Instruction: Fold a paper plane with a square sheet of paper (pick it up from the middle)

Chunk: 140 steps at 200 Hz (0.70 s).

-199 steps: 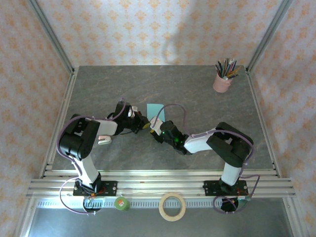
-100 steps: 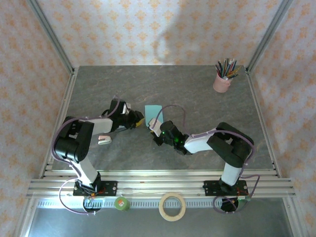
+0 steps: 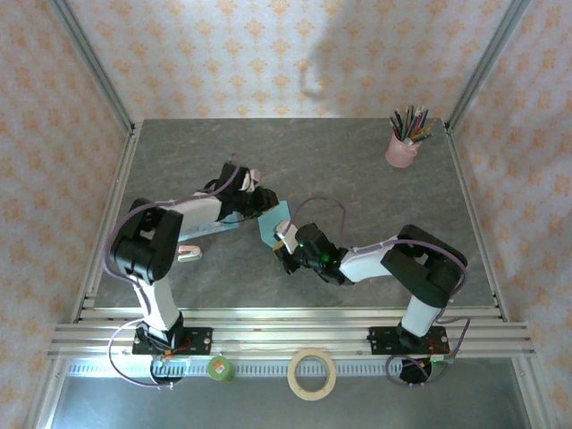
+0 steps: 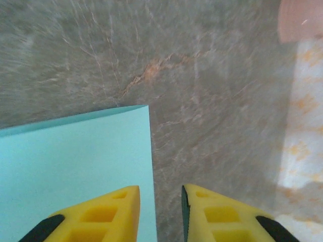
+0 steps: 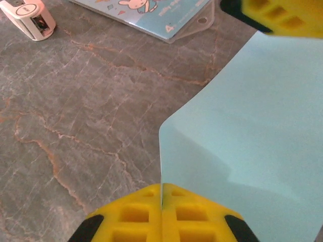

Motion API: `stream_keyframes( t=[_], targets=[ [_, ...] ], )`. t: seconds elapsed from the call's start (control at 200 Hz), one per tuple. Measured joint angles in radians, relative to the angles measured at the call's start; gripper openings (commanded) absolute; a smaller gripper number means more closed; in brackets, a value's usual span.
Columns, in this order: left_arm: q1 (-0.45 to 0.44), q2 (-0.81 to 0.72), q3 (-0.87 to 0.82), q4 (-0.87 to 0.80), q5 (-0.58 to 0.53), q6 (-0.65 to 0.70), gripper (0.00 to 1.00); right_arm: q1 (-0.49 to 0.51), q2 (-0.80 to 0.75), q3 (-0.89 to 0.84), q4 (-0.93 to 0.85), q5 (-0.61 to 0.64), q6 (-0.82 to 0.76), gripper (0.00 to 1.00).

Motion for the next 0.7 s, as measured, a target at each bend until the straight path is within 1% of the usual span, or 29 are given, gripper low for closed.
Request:
stream_keyframes(
  t=[0.125,0.285,0.48,0.701],
  targets=[
    [-0.035,0.073,0.056,-0.064,-0.025,0.045,0.23,0.000,-0.016,-0.013,0.001,-0.016,0.029,0.00],
    [-0.048,0.137,0.103,-0.127,-0.044,0.092,0.20,0.000,-0.036,-0.024,0.003,-0.024,0.054,0.00],
    [-0.060,0.158,0.149,-0.169,-0.062,0.123,0.20,0.000,-0.039,-0.029,0.004,-0.021,0.084,0.00],
    [-0.061,0.161,0.154,-0.179,-0.068,0.159,0.18,-0.006,-0.039,-0.024,-0.017,0.010,0.172,0.00]
  ],
)
